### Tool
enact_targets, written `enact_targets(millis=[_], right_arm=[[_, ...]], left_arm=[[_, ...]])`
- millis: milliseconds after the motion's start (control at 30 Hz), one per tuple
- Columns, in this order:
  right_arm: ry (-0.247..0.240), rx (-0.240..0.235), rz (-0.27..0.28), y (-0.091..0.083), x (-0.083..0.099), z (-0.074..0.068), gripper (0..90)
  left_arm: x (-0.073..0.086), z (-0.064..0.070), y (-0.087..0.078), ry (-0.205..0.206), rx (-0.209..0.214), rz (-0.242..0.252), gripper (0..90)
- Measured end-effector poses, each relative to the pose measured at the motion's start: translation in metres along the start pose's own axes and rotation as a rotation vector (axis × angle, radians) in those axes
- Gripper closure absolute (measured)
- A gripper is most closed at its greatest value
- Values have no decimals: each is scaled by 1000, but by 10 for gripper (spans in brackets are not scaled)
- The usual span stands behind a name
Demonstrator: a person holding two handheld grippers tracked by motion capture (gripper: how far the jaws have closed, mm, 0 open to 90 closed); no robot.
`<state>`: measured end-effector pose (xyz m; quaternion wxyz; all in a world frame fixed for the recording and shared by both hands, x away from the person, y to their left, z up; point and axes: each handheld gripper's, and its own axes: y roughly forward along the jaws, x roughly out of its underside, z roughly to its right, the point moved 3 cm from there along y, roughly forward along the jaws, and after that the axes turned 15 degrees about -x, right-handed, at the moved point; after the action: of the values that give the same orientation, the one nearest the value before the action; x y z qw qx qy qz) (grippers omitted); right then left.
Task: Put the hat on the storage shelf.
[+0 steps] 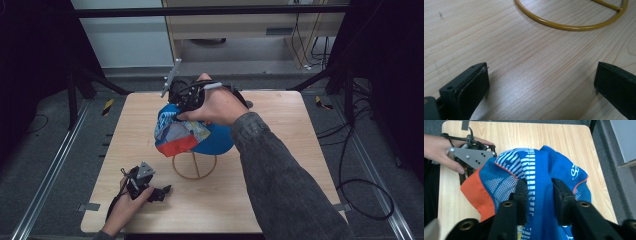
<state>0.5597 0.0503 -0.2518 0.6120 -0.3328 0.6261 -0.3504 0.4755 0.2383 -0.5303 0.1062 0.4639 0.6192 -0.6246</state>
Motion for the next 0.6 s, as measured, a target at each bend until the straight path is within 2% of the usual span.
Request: enact_targets(millis=[367,600], right_arm=[[20,12,20,-5,2,1,476],[32,14,34,-7,1,1,425]], left_arm=[[0,0,0,1,0,1,0],[0,0,0,2,-1,0,0]])
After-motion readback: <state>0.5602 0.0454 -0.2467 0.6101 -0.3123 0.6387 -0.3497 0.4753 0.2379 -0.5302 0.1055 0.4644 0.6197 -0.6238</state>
